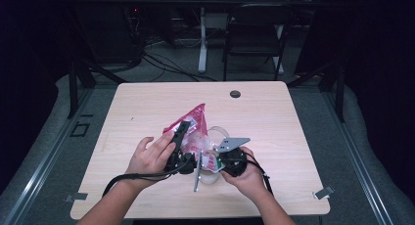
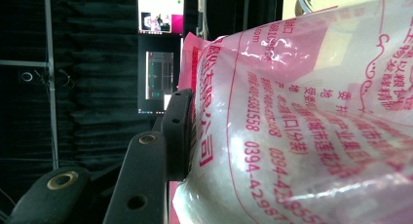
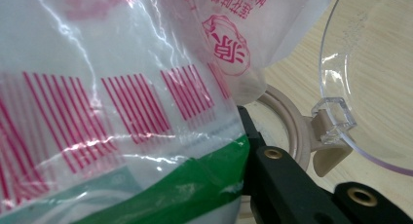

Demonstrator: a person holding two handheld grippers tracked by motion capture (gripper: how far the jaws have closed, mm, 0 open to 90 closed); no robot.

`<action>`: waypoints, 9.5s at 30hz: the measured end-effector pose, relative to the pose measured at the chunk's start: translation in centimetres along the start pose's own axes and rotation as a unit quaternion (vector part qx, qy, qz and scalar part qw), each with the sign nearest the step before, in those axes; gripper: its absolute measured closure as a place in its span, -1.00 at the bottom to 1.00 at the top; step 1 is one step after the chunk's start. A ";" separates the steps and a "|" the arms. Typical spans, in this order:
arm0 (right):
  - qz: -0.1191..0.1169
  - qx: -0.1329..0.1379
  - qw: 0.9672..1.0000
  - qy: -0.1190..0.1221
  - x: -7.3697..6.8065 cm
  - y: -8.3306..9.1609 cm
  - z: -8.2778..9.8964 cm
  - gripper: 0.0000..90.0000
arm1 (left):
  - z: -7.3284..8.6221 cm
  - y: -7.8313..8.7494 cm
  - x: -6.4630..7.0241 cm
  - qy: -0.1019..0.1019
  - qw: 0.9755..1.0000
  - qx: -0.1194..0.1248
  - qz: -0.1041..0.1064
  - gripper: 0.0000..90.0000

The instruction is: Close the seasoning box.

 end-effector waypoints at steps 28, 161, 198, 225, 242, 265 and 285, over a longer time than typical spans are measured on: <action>0.010 -0.011 1.000 0.013 0.0 0.2 -0.1 1.00 | 1.4 -0.4 0.2 0.020 1.000 -0.013 0.010 0.41; 0.026 -0.007 0.999 0.044 -0.9 0.1 -1.5 1.00 | 7.8 -0.1 6.5 0.273 0.952 -0.073 0.116 0.46; 0.032 0.012 0.999 0.041 -1.1 0.1 -2.0 0.68 | 9.2 -1.1 7.9 0.357 0.909 -0.097 0.194 0.48; 0.052 0.052 0.997 0.019 -0.4 0.7 -2.2 0.16 | 10.0 -2.2 9.7 0.394 0.868 -0.114 0.281 0.55; 0.071 0.090 0.993 0.002 0.4 2.3 -2.6 0.15 | 11.0 -2.6 9.9 0.449 0.830 -0.126 0.306 0.57; 0.083 0.087 0.993 -0.006 1.0 2.4 -2.2 0.13 | 14.3 -3.8 8.7 0.598 0.724 -0.127 0.320 0.70; 0.085 0.090 0.992 -0.006 1.1 2.4 -2.3 0.13 | 19.6 -3.2 5.6 0.654 0.710 -0.157 0.211 0.71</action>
Point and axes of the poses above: each handheld gripper's, and its own axes: y roughly backward along the jaws, z roughly out of its underside, x roughly to its right, the point moved 4 cm from there along -y, roughly forward along the jaws, and after that the axes turned 13 degrees about y, right-handed, at the moved point
